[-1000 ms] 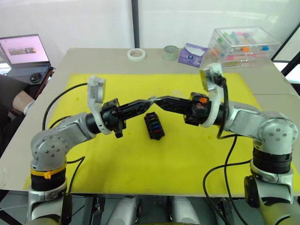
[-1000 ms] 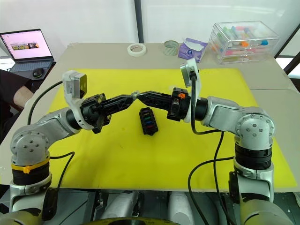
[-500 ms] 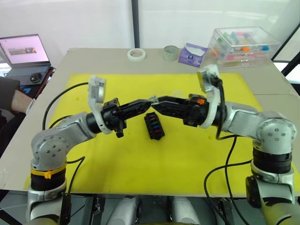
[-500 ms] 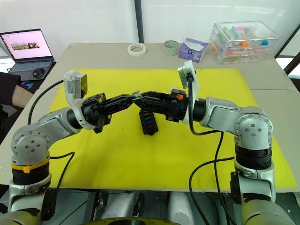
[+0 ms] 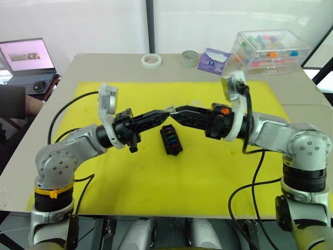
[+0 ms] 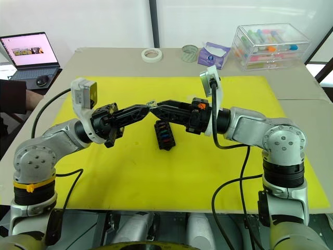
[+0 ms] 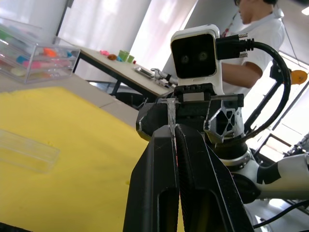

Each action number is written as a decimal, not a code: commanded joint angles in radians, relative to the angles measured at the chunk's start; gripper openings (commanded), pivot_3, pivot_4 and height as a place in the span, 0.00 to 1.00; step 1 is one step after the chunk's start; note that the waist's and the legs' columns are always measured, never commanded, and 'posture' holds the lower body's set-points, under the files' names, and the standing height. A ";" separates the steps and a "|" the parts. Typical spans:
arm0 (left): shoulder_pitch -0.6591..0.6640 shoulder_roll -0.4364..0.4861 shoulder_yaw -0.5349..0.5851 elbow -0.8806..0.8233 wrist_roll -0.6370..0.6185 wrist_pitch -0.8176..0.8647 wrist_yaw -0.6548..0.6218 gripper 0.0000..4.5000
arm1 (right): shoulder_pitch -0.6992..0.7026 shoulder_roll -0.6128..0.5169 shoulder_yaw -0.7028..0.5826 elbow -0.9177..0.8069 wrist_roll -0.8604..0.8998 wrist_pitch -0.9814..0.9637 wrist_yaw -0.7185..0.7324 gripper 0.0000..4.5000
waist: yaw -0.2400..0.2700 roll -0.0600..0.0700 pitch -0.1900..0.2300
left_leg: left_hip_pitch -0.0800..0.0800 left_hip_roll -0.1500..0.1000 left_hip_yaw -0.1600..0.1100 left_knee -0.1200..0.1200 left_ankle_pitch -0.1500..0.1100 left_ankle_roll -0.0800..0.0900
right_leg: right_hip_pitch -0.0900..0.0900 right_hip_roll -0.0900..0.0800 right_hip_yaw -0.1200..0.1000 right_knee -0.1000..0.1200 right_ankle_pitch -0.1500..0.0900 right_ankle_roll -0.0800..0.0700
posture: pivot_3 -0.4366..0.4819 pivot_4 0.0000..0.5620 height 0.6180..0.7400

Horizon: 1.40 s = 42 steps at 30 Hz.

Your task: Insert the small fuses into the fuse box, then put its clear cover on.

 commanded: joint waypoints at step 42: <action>0.131 0.146 -0.119 0.065 0.564 -0.435 -0.205 0.99 | -0.534 -0.155 0.693 0.547 -1.222 -0.645 0.923 0.00 | -0.002 0.002 0.002 | -0.001 0.001 0.001 -0.002 0.000 0.000 | -0.003 0.000 0.000 -0.002 0.000 0.000 | 0.48 0.27 1.00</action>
